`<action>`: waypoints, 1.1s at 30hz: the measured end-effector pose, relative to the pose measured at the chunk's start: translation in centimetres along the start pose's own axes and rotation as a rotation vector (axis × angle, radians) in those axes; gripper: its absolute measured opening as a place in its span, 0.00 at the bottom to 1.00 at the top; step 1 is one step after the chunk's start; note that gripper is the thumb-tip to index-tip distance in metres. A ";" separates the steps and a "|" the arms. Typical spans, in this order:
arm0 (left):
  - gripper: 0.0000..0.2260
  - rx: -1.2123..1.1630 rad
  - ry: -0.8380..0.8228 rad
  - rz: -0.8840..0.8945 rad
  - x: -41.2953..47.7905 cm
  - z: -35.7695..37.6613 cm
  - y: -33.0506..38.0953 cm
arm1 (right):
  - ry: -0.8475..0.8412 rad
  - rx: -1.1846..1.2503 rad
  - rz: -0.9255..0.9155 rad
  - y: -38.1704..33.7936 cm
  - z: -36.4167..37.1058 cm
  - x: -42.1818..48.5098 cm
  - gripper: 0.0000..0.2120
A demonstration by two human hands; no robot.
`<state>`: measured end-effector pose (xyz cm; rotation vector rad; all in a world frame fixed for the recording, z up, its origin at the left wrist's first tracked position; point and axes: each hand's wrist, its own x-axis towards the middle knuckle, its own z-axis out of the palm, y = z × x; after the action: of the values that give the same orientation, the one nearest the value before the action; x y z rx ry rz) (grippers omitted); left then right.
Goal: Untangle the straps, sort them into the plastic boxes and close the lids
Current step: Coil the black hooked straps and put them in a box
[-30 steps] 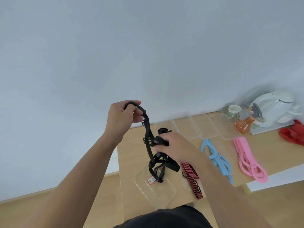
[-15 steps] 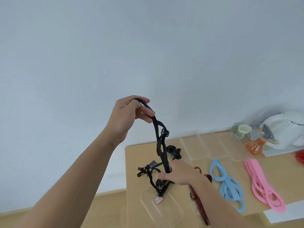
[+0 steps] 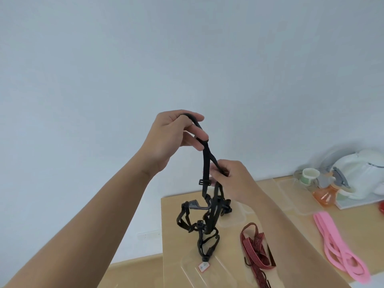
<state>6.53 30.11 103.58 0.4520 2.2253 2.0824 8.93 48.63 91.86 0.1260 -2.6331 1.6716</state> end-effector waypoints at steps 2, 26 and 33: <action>0.15 -0.013 0.007 0.020 0.1 0.4 0.6 | 0.027 0.001 -0.012 0.6 0.2 -0.1 0.15; 0.12 -0.029 -0.005 0.155 0.3 1.4 -2.8 | -0.065 0.660 0.306 2.4 0.0 0.4 0.18; 0.04 0.626 -0.227 0.157 -5.5 2.4 -12.5 | -0.091 0.801 0.319 1.9 1.3 0.7 0.20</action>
<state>10.28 30.51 90.24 0.8676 2.7214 1.2493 8.12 48.24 89.69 -0.2259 -1.9316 2.7832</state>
